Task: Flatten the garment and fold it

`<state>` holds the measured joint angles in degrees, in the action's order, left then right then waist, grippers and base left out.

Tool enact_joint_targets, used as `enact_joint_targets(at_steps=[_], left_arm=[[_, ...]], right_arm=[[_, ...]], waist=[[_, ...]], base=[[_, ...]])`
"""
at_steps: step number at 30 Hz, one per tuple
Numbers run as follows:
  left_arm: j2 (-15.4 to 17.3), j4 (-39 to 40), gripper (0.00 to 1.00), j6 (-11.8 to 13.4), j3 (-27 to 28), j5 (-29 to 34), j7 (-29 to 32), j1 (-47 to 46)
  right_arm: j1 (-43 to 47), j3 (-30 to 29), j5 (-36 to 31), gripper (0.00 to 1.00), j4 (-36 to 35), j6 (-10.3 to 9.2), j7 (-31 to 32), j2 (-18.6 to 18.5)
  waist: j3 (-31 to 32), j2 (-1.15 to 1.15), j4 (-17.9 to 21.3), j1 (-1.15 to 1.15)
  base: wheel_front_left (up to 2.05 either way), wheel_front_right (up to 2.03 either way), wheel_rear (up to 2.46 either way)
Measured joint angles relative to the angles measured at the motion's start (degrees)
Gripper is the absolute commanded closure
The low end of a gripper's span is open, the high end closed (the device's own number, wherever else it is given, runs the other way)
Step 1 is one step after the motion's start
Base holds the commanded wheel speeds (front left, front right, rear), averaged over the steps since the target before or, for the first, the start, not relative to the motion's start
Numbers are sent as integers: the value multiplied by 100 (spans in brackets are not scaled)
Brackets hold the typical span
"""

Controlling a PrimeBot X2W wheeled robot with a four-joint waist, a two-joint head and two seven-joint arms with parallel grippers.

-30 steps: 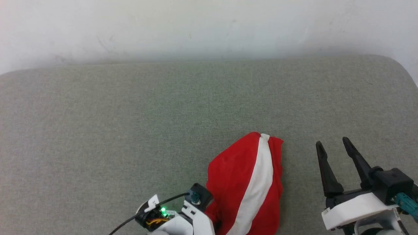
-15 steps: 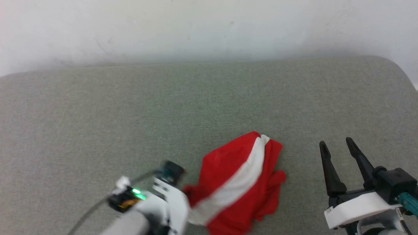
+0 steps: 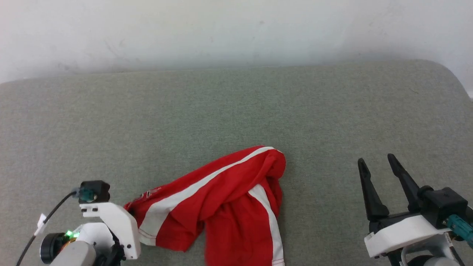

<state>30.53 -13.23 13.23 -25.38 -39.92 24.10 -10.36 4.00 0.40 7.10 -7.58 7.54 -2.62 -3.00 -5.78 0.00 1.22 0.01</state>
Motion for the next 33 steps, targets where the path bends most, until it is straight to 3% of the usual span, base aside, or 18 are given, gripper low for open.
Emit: enact_joint_targets(at_steps=[6,16,26,33], left_arm=[[-283,37,0,137,393,57,-1392,119],[-701,888,0,355,631,622,-3630,602],[-1241,1518,0,438,846,1378,-3883,1034],[-1602,1524,0,178,950,1594,-3883,1062]], right_arm=[[9,-52,-3,0,26,0,5,-1],[50,-54,14,0,225,0,265,-2],[-803,301,820,0,1662,0,1506,1],[-1835,374,1601,0,2650,0,2011,2]], waist=[[35,0,54,0],[220,0,-147,-1],[299,0,-580,-1],[226,0,-968,-1]], base=[[0,0,0],[0,0,0],[0,0,0],[0,0,0]])
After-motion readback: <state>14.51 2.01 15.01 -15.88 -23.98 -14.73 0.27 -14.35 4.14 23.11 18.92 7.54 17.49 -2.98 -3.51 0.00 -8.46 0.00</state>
